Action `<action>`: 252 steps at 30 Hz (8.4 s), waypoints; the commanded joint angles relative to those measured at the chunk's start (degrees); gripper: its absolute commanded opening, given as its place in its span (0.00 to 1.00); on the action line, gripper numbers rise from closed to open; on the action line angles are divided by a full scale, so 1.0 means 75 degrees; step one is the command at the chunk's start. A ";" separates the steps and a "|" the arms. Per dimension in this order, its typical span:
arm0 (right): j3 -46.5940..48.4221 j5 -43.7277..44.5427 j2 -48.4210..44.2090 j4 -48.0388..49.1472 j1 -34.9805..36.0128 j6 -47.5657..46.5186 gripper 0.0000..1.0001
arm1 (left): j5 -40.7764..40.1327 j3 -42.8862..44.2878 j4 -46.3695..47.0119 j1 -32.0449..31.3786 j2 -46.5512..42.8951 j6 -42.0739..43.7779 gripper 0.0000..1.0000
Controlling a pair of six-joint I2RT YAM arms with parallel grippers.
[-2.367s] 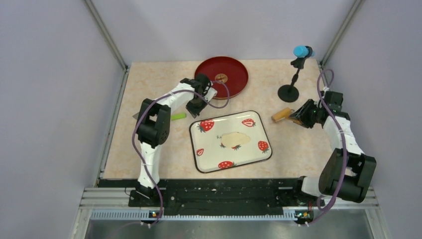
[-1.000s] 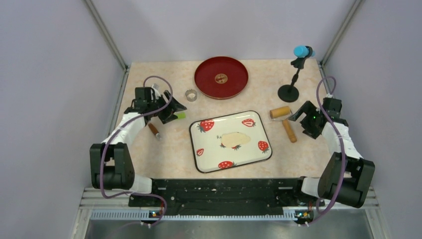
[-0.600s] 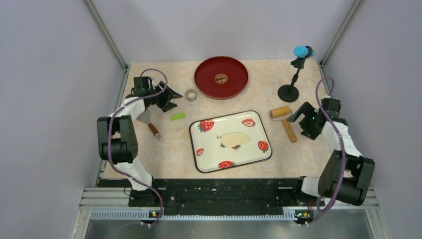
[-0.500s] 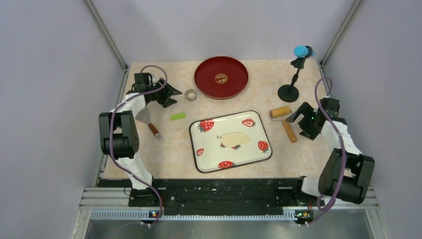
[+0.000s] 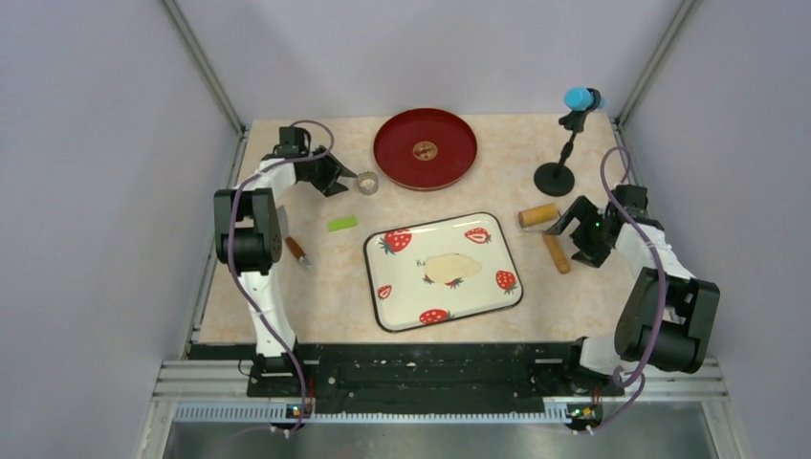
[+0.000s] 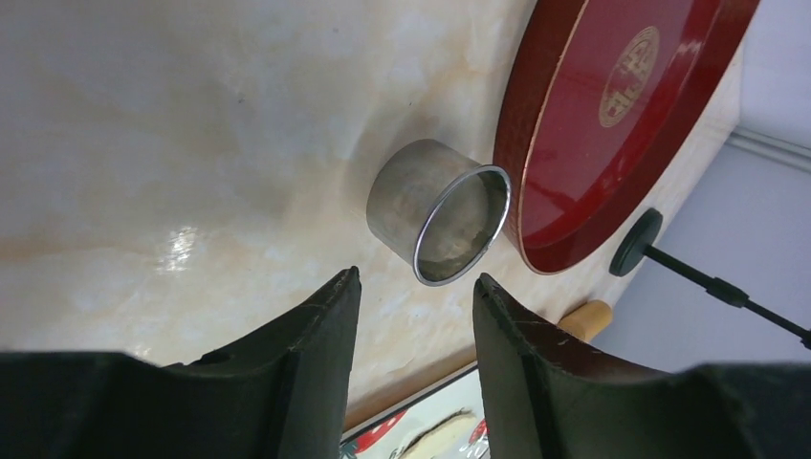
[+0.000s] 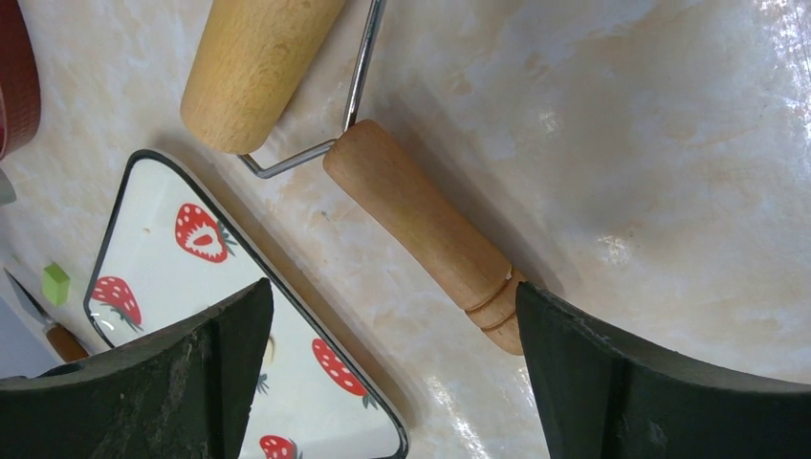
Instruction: Roll out the dumpling wrappers from the dough
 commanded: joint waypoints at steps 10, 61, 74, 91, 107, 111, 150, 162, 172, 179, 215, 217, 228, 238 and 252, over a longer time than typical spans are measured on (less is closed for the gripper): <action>0.0470 -0.0327 0.0222 0.0078 0.0071 -0.0263 0.92 | -0.0566 0.1015 -0.0473 -0.0724 0.0935 0.0037 0.38; -0.0328 -0.1329 -0.0492 -0.0168 0.1145 -0.0194 0.91 | -0.1470 -0.2532 -0.1086 -0.4470 -0.3037 0.1465 0.00; 0.0086 -0.1710 -0.0316 -0.0317 0.1364 -0.0249 0.73 | -0.1985 -0.1217 -0.1569 -0.5502 -0.1705 0.1759 0.00; 0.2035 -0.3200 0.1621 -0.0270 0.3980 0.0448 0.41 | -0.2587 -0.1015 -0.1805 -0.5786 -0.1429 0.1939 0.00; 0.3423 -0.3378 0.3924 -0.1516 0.5090 -0.0198 0.24 | -0.2701 -0.0858 -0.1908 -0.5793 -0.1575 0.2033 0.00; 0.3743 -0.3301 0.4224 -0.1844 0.5266 -0.0443 0.20 | -0.2692 -0.0823 -0.1861 -0.5786 -0.1587 0.1998 0.00; 0.2868 -0.1723 0.3921 -0.1628 0.5349 -0.2044 0.00 | -0.2218 -0.1334 -0.1174 -0.5868 -0.1170 0.1777 0.00; 0.2419 -0.1407 0.3959 -0.1640 0.5365 -0.2123 0.00 | -0.2234 -0.1682 -0.1149 -0.5882 -0.1134 0.1649 0.00; 0.2136 -0.0915 0.4187 -0.1785 0.5453 -0.1954 0.00 | -0.1952 -0.1897 -0.1034 -0.5880 -0.0904 0.1529 0.00; 0.1916 -0.0781 0.4187 -0.1796 0.5490 -0.1797 0.00 | -0.1876 -0.2210 -0.0925 -0.5880 -0.0923 0.1377 0.00; 0.0714 0.0432 0.4984 -0.1634 0.5868 -0.1090 0.00 | -0.1130 -0.3275 -0.0339 -0.5892 -0.0545 0.0798 0.00; 0.0653 0.0442 0.5052 -0.1597 0.5868 -0.1102 0.00 | -0.1096 -0.3304 -0.0291 -0.5892 -0.0521 0.0778 0.00; 0.0566 0.0727 0.5282 -0.1532 0.5870 -0.1179 0.00 | -0.1095 -0.3245 -0.0424 -0.5892 -0.0313 0.0679 0.00; 0.1988 0.0725 0.4382 -0.2649 0.5871 -0.1310 0.00 | -0.1229 -0.2829 -0.0554 -0.5892 -0.0767 0.0965 0.00; 0.3458 0.0055 0.3985 -0.3355 0.5872 -0.1458 0.42 | -0.1815 -0.1288 -0.1936 -0.5857 -0.0854 0.1509 0.26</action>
